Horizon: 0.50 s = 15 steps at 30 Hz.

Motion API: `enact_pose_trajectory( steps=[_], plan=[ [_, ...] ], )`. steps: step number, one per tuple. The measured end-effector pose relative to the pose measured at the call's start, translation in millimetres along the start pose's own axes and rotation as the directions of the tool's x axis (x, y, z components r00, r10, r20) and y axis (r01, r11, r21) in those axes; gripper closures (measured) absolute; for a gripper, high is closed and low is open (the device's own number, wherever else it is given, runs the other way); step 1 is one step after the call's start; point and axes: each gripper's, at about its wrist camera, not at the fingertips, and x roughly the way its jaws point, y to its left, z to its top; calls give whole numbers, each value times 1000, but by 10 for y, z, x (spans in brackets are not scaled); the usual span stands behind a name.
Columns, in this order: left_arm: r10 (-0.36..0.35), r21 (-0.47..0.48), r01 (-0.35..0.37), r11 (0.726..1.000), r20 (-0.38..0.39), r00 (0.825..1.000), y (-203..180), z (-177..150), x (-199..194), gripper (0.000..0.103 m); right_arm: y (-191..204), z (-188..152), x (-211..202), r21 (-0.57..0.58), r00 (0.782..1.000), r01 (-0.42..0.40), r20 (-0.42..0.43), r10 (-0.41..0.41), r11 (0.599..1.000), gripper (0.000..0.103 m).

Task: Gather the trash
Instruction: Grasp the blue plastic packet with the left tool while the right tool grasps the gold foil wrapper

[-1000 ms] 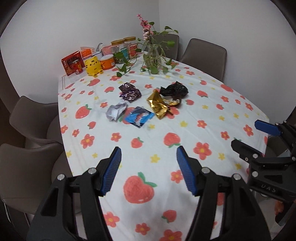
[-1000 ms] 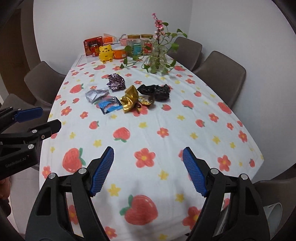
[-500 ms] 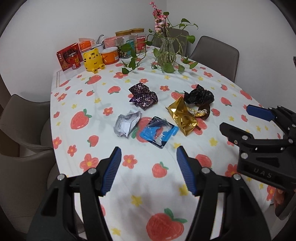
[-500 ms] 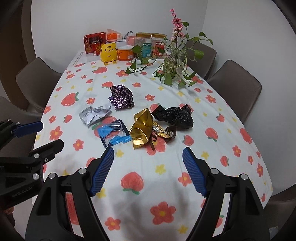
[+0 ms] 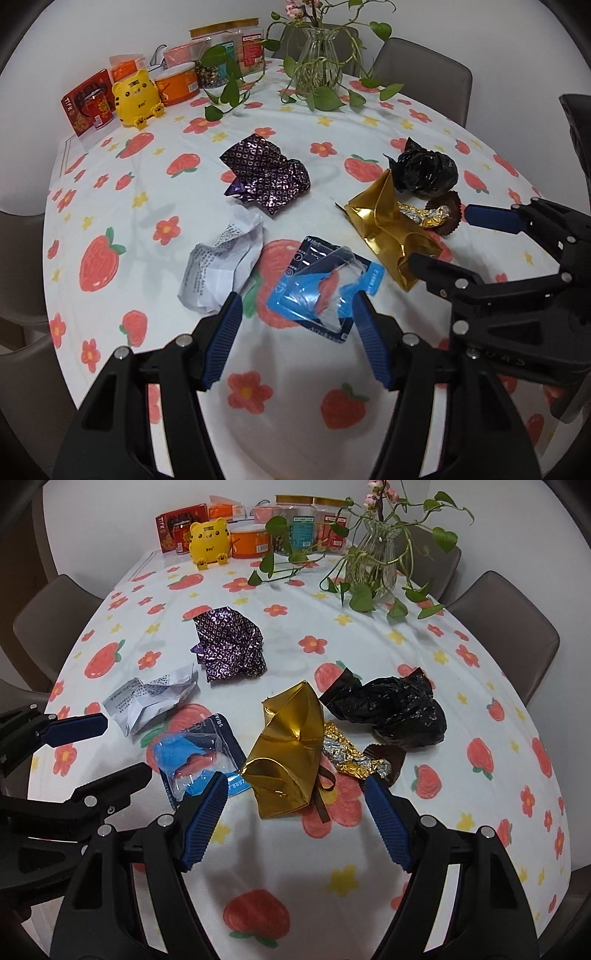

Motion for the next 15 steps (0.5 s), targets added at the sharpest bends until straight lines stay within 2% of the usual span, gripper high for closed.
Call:
enact_pose_trajectory(
  steps=[7,10,12,13,15],
  plan=[
    [-55,13,55,998,-22,998,-19,2,243,41,-60,-12,211,-13,999,-18,-45,17,1000,38],
    [-67,28,68,997,-30,997,-50,4,322,41,-67,-29,269,-18,997,-35,-63,34,999,48],
    [-71,43,72,996,-29,997,-80,6,357,43,-53,-50,298,-26,996,-52,-72,50,998,60],
    [-66,51,67,996,-27,997,-98,2,366,49,-40,-60,310,-32,995,-63,-78,60,997,63],
    [-55,70,56,996,-16,998,-130,1,366,50,-30,-69,300,-37,996,-65,-70,62,997,65]
  ],
)
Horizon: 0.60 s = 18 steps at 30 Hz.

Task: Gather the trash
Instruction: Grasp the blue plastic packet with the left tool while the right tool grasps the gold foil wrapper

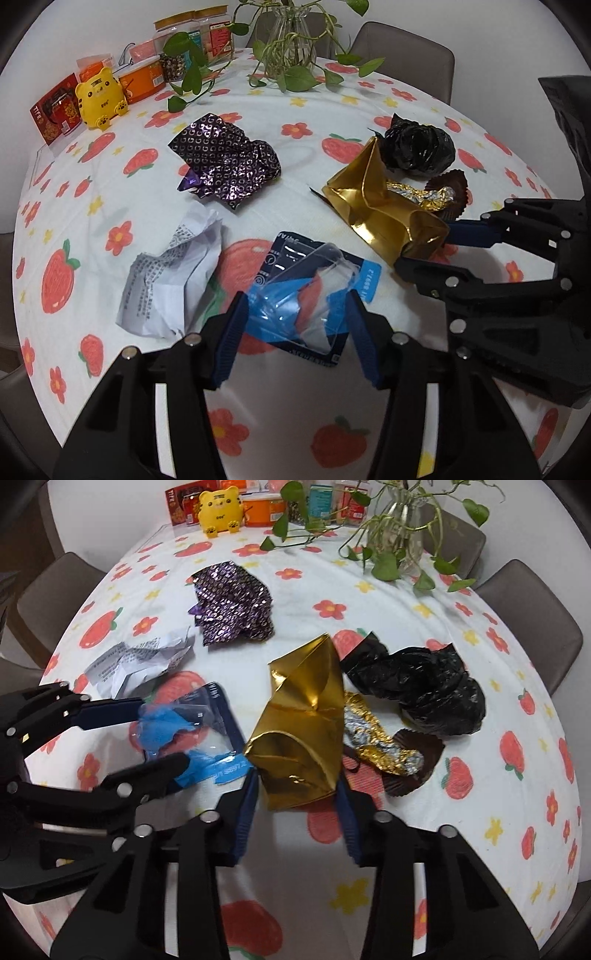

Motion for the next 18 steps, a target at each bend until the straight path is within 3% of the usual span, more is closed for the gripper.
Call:
enact_pose_trajectory(
  steps=[2,7,12,18],
  plan=[
    [3,11,-3,1000,5,1000,-7,-2,-17,51,0,-3,-24,4,1000,-8,10,8,1000,66],
    [16,25,-16,1000,17,1000,-30,-7,-81,66,17,1,-105,4,1000,-11,29,11,1000,67],
    [17,24,-18,1000,33,999,-78,-35,-194,70,39,-11,-208,-1,999,-15,42,15,1000,73],
    [14,-6,-13,1000,43,999,-134,-75,-348,71,46,-89,-382,1,998,-16,58,16,1000,73]
  ],
)
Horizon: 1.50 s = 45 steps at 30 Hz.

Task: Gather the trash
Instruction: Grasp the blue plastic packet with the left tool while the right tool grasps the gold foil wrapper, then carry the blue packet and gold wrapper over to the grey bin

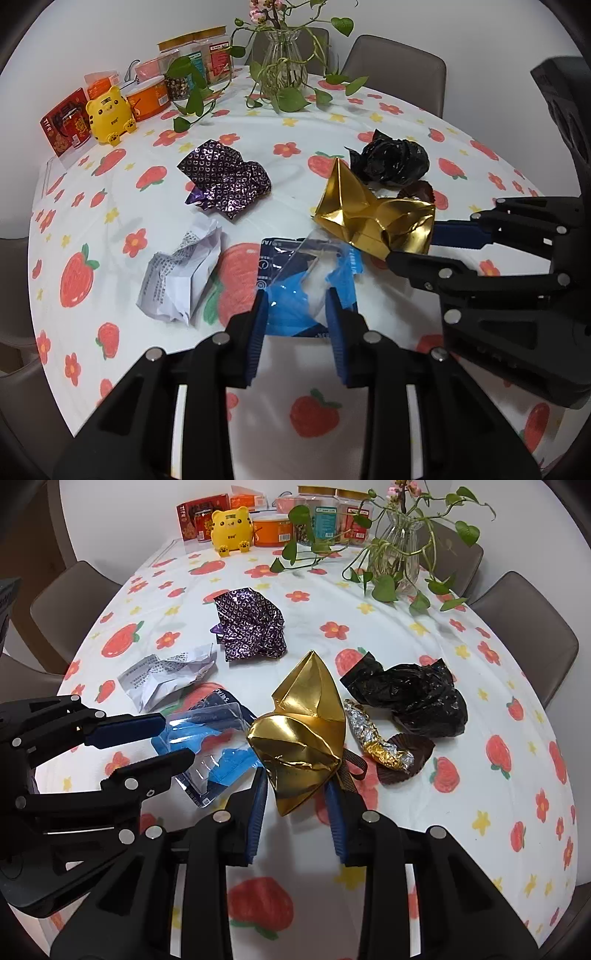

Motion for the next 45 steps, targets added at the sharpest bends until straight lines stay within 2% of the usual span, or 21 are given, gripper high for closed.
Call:
enact_pose_trajectory(
  steps=[6,14,18,25,29,32,33,35,38,40,45],
  plan=[
    [9,-28,-9,1000,16,1000,-60,-62,-223,71,-9,-121,-282,13,1000,-3,26,3,1000,73],
    [17,-42,-15,999,58,998,-244,-144,-704,71,-68,-356,-816,65,997,-10,72,5,998,74],
    [10,-28,-8,1000,80,997,-426,-227,-926,71,-106,-561,-1112,98,996,2,94,-12,995,74],
    [-46,20,44,999,120,992,-909,-397,-1281,71,-252,-1017,-1618,159,990,53,119,-73,986,74],
    [-75,40,71,997,131,988,-1214,-507,-1455,71,-382,-1313,-1886,194,987,72,129,-98,978,78],
    [-85,55,78,995,134,987,-1451,-576,-1555,71,-490,-1521,-1975,209,989,67,118,-93,976,89],
    [-83,58,76,995,131,988,-1538,-601,-1571,71,-533,-1582,-1971,215,990,59,110,-84,975,95],
    [-80,51,74,996,127,989,-1679,-657,-1600,71,-631,-1706,-1936,235,994,30,96,-54,972,101],
    [-47,35,42,999,135,990,-1877,-734,-1675,71,-751,-1872,-1933,227,996,2,91,-24,974,101],
    [-43,-8,45,999,134,990,-1958,-784,-1743,71,-828,-1982,-1963,219,996,-25,84,7,975,101],
    [-1,-56,8,998,126,992,-2151,-922,-1827,71,-952,-2172,-2057,190,996,-44,90,27,981,101]
  ],
)
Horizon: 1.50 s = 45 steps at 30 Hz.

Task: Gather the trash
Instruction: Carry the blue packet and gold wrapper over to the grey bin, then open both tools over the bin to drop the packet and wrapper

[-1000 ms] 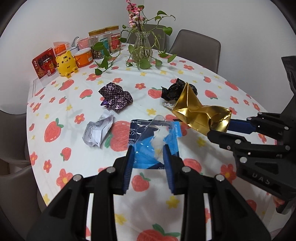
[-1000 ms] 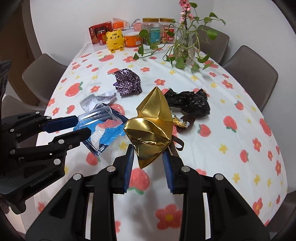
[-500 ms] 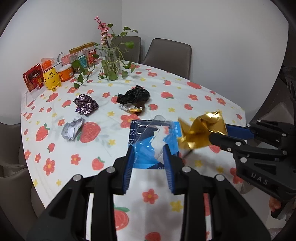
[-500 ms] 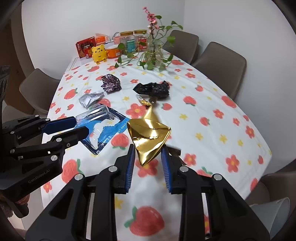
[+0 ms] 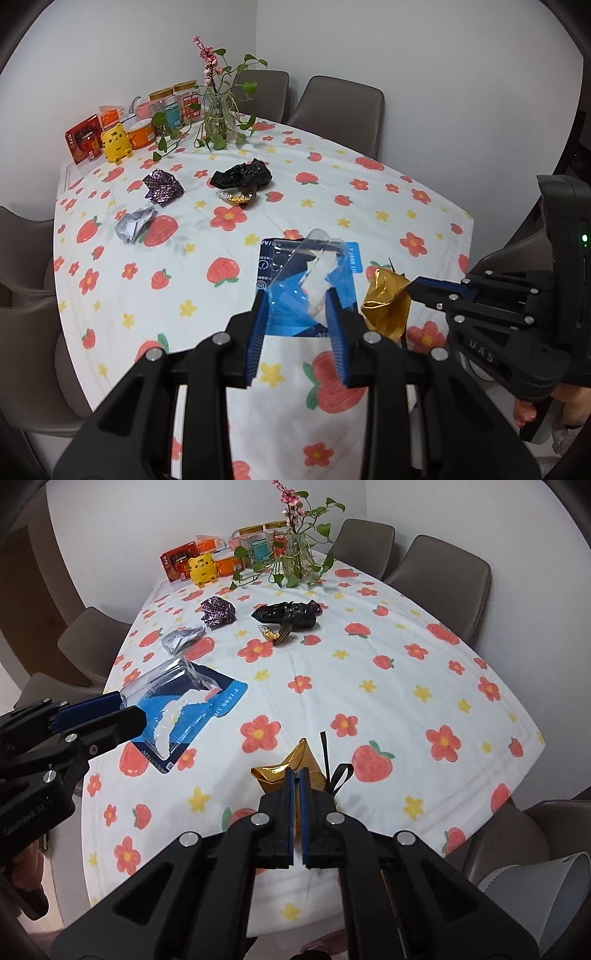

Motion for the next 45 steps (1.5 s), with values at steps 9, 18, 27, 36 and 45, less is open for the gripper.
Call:
enact_pose_trajectory(
  steps=[9,18,27,36,45],
  plan=[
    [-13,16,13,1000,13,1000,-415,17,-100,71,-341,-132,-388,16,999,-5,54,4,1000,102],
    [-162,180,153,972,35,986,-1469,250,-77,71,-1316,-561,-1200,208,983,115,118,-142,971,102],
    [-388,386,373,844,-41,921,-3129,289,69,71,-2639,-1571,-2125,468,916,329,51,-397,820,102],
    [-509,509,523,684,-181,842,-4585,115,309,71,-3479,-2219,-2678,606,854,423,-17,-521,674,102],
    [-506,560,534,633,-223,833,-5269,-3,444,66,-3899,-2405,-2734,663,859,400,-31,-511,632,101]
  ],
)
